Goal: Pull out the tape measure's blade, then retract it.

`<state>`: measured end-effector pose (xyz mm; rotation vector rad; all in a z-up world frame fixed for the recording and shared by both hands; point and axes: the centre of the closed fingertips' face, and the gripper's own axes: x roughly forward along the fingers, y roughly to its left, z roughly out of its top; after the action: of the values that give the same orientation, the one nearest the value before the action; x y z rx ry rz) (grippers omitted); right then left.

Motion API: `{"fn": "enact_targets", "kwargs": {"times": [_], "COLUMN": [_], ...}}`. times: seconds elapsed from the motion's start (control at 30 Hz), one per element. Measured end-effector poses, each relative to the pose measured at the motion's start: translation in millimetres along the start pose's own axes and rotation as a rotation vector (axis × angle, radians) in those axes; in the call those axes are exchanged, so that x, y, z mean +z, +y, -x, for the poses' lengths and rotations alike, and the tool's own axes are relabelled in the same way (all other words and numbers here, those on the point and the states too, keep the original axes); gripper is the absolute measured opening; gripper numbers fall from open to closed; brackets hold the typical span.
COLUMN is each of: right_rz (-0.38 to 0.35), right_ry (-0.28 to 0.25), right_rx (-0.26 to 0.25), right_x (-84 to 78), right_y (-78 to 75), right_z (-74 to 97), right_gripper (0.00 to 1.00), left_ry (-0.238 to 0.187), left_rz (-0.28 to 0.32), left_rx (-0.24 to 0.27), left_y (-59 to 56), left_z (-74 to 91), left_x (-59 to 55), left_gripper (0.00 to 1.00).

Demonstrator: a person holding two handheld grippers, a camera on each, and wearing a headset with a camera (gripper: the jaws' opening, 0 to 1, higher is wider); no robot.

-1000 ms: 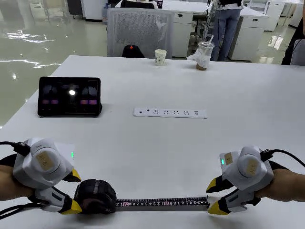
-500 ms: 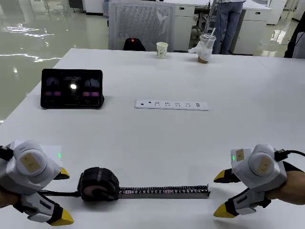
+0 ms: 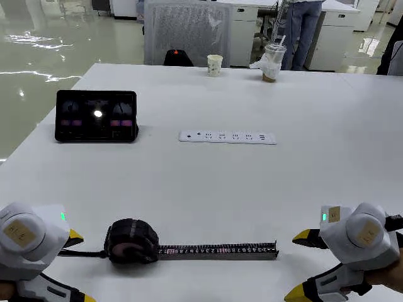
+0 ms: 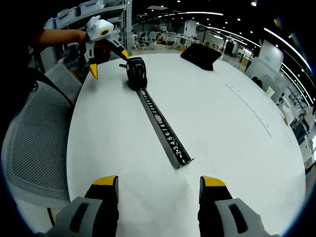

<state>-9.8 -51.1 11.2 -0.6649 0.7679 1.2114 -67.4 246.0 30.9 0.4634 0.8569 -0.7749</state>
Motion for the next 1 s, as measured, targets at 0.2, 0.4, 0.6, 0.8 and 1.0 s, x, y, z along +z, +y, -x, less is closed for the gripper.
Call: {"fn": "enact_targets", "kwargs": {"times": [0.2, 0.4, 0.6, 0.8, 1.0], "right_rz": [-0.071, -0.134, -0.180, -0.229, -0.266], "right_ry": [-0.051, -0.091, -0.116, -0.152, -0.184], "right_rx": [-0.030, -0.052, -0.076, -0.108, -0.137], "right_x": [5.1, 7.4, 9.2, 14.7, 19.9], "right_y": [8.7, 19.5, 28.2, 32.8, 36.8], "right_z": [1.1, 2.8, 4.1, 8.4, 13.0], "right_gripper": [0.71, 0.77, 0.82, 0.86, 0.90], "left_ry": [-0.040, -0.081, -0.114, -0.152, -0.171], "left_rz": [0.047, 0.126, 0.176, 0.215, 0.239], "left_rx": [0.020, 0.039, 0.061, 0.083, 0.098], "left_y": [-7.8, -16.5, -23.3, -28.3, -38.9], "left_z": [-0.6, 1.5, 4.2, 8.2, 8.2], "left_x": [-0.3, -1.9, 1.4, 8.3, 10.4], "left_gripper": [0.79, 0.82, 0.83, 0.85, 0.87]}}
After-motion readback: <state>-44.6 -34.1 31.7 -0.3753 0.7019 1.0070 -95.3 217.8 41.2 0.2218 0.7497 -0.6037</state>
